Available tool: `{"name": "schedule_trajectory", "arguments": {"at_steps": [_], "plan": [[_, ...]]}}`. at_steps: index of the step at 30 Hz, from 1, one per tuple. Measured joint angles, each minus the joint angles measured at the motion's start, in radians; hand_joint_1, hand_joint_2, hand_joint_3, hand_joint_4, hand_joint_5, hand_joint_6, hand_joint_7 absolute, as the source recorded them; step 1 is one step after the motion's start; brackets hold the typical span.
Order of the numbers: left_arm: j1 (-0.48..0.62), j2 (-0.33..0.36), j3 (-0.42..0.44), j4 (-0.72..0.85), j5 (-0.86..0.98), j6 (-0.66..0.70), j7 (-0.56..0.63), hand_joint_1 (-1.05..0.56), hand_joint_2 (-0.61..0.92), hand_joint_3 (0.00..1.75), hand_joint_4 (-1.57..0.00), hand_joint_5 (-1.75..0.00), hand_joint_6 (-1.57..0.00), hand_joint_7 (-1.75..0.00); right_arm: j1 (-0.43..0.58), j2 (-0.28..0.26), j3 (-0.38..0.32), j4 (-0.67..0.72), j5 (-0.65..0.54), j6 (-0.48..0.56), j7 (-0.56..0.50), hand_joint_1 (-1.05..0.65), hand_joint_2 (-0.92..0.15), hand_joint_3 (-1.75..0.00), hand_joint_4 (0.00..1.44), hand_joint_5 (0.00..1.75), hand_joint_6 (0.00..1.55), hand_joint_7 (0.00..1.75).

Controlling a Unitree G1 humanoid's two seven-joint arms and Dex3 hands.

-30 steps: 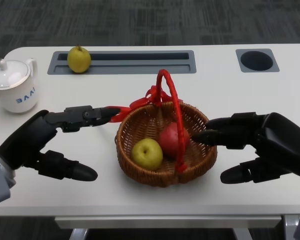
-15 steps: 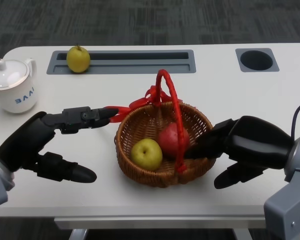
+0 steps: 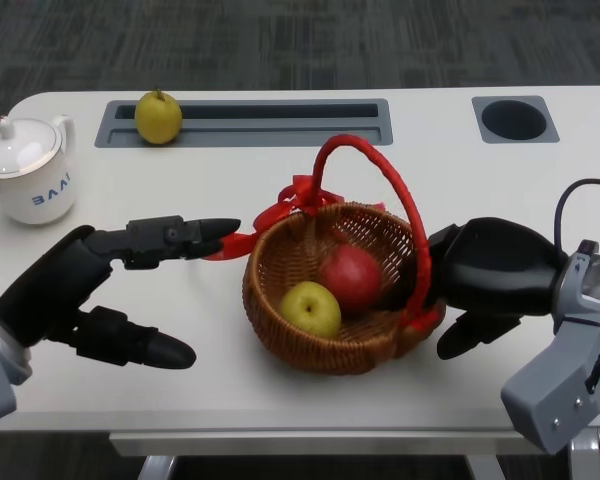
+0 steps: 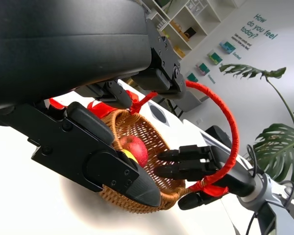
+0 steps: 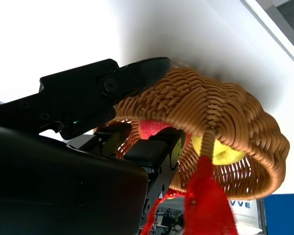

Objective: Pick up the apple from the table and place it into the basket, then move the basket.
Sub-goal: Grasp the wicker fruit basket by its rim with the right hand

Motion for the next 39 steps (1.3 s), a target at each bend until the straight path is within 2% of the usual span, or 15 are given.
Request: {"name": "schedule_trajectory", "arguments": {"at_steps": [4, 10, 14, 28, 34, 39], "plan": [[0.007, -0.012, 0.005, -0.005, -0.001, -0.007, 0.0, -0.75, 0.75, 0.0, -0.66, -0.02, -0.56, -0.01, -0.018, 0.04, 0.049, 0.041, -0.003, 0.014, -0.035, -0.65, -0.82, 0.0, 0.81, 0.02, 0.72, 0.02], [0.028, -0.029, 0.026, -0.013, -0.013, -0.018, 0.003, -0.75, 0.76, 0.0, -0.69, -0.02, -0.58, -0.01, -0.072, 0.078, 0.134, 0.09, -0.065, 0.054, -0.144, -0.31, -0.84, -0.01, 0.98, 0.05, 0.9, 0.04], [0.041, -0.036, 0.036, -0.017, -0.022, -0.026, 0.005, -0.74, 0.76, 0.0, -0.71, -0.03, -0.59, -0.01, -0.093, 0.085, 0.151, 0.1, -0.07, 0.061, -0.15, -0.24, -0.79, 0.0, 1.06, 0.06, 0.95, 0.03], [0.044, -0.051, 0.051, -0.017, -0.036, -0.035, 0.011, -0.73, 0.76, 0.0, -0.75, -0.03, -0.61, -0.01, -0.13, 0.097, 0.106, 0.131, 0.009, 0.069, -0.13, -0.25, -0.86, -0.01, 1.1, 0.03, 0.98, 0.01], [0.044, -0.06, 0.063, -0.016, -0.036, -0.035, 0.012, -0.73, 0.78, 0.01, -0.76, -0.02, -0.6, 0.0, -0.162, 0.076, 0.058, 0.143, 0.052, 0.075, -0.132, -0.28, -0.9, -0.01, 1.09, 0.01, 1.0, 0.01], [0.044, -0.068, 0.067, -0.015, -0.036, -0.036, 0.014, -0.72, 0.77, 0.0, -0.77, -0.02, -0.59, 0.0, -0.188, 0.059, 0.036, 0.143, 0.065, 0.096, -0.134, -0.32, -0.92, -0.03, 1.13, 0.03, 1.0, 0.01]]}}
